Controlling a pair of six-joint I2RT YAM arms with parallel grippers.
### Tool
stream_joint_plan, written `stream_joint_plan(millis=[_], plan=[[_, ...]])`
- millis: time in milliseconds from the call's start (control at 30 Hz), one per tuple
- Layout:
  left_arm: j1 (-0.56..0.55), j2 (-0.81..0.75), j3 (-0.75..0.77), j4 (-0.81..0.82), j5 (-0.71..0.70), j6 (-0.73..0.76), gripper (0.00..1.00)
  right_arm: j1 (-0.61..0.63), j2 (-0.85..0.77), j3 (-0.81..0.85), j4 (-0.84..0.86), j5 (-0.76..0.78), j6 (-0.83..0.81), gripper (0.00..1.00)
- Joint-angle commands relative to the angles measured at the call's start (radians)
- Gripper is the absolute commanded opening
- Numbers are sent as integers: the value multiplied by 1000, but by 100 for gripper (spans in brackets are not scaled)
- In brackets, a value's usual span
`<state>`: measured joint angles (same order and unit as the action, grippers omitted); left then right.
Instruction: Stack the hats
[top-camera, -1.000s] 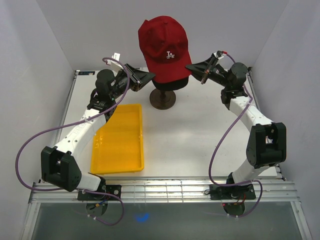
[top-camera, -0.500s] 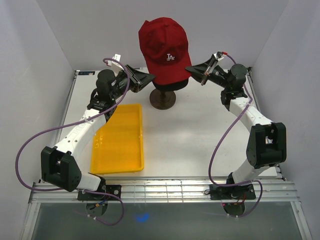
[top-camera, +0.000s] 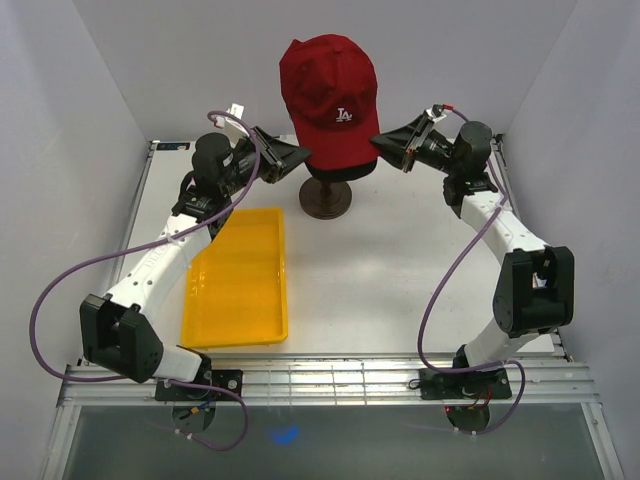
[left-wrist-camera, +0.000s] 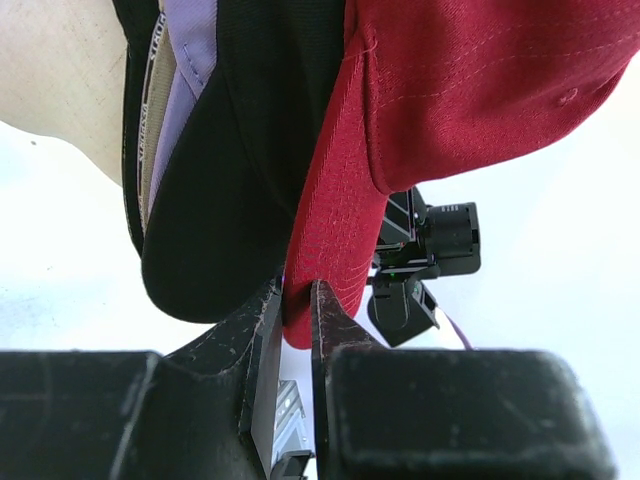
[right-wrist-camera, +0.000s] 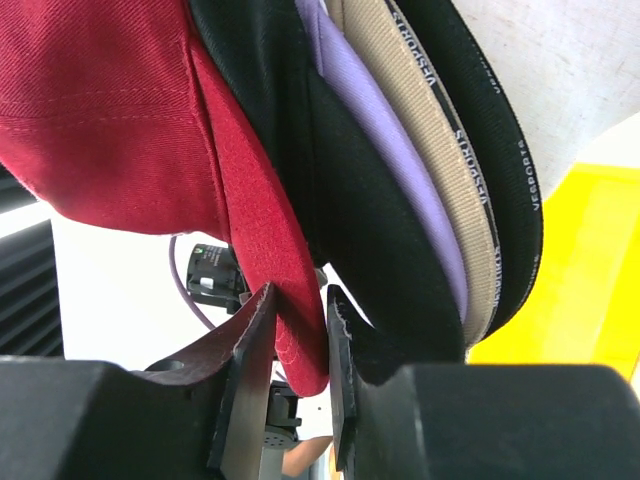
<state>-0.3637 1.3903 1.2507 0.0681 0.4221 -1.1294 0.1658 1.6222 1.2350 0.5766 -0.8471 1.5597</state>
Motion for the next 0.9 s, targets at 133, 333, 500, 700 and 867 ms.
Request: stream_joint_plan(millis=[133,333,500,700,867], plan=[[3,-8,33,-63,-26,26,7,-15,27,6,-247,-1,-119,29],[5,-10,32,-92,-22,29,9,-22,21,35,-307,16,-156,29],[8,-20,16,-103,-22,28,11,-25,22,64,-372,26,-208,25],[12,-23,16,-132,-19,36,11,-28,25,98,-435,46,-259,19],[20,-27,15,-149,-16,42,10,-29,30,135,-506,69,-303,16]])
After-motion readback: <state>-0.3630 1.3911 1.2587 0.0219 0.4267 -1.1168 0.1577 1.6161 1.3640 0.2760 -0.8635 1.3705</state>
